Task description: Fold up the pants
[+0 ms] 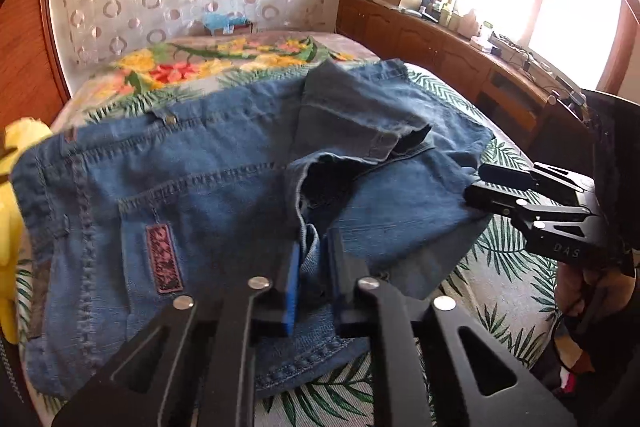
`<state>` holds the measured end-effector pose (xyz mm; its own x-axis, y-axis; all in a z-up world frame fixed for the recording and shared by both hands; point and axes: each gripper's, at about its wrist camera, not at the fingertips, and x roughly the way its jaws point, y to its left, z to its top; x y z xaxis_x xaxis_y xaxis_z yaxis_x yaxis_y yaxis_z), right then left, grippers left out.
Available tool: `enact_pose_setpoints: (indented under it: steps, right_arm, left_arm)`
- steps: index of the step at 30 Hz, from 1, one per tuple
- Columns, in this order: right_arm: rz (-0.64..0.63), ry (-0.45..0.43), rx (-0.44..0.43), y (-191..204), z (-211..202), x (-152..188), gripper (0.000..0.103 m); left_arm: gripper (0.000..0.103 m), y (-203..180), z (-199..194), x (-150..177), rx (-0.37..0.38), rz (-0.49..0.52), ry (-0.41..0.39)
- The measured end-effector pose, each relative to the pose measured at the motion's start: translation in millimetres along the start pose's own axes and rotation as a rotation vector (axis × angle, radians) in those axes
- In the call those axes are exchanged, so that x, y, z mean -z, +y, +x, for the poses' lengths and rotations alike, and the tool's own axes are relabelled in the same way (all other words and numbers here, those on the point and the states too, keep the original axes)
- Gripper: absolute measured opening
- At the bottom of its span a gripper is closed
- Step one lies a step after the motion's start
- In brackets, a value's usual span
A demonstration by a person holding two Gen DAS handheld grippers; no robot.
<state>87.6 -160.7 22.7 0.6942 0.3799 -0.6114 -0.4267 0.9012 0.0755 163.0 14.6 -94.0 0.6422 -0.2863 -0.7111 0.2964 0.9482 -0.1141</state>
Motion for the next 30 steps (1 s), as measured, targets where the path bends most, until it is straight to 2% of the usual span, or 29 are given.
enact_pose_setpoints:
  steps: [6,9,13,18,23,27,30]
  right_arm:
    - [0.003,-0.030,-0.029,-7.1,-7.6,-0.9,0.049]
    - [-0.002,-0.043,-0.051,-8.2,-14.9,-3.0,0.049]
    - [-0.008,-0.055,-0.073,1.0,-14.6,-6.3,0.049]
    - [-0.010,-0.050,-0.124,13.7,3.4,-12.3,0.049]
    - [-0.060,0.000,-0.128,25.4,40.3,-21.7,0.049]
    - [-0.079,0.047,-0.126,28.8,61.8,-23.5,0.049]
    - [-0.093,0.065,-0.123,29.7,69.5,-22.1,0.049]
  left_arm:
    - [0.008,18.7,-72.0,-8.3,-0.070,-0.028,-0.155]
    - [0.008,43.1,-98.4,-4.7,-0.120,-0.054,-0.181]
    - [0.008,80.5,-113.1,14.2,-0.205,-0.104,-0.164]
    - [0.008,110.7,-106.8,46.8,-0.241,-0.164,-0.110]
    - [0.009,111.5,-92.1,64.2,-0.252,-0.176,-0.062]
    - [0.009,109.2,-89.1,64.6,-0.251,-0.170,-0.045]
    - [0.015,108.9,-90.5,64.5,-0.258,-0.167,-0.035]
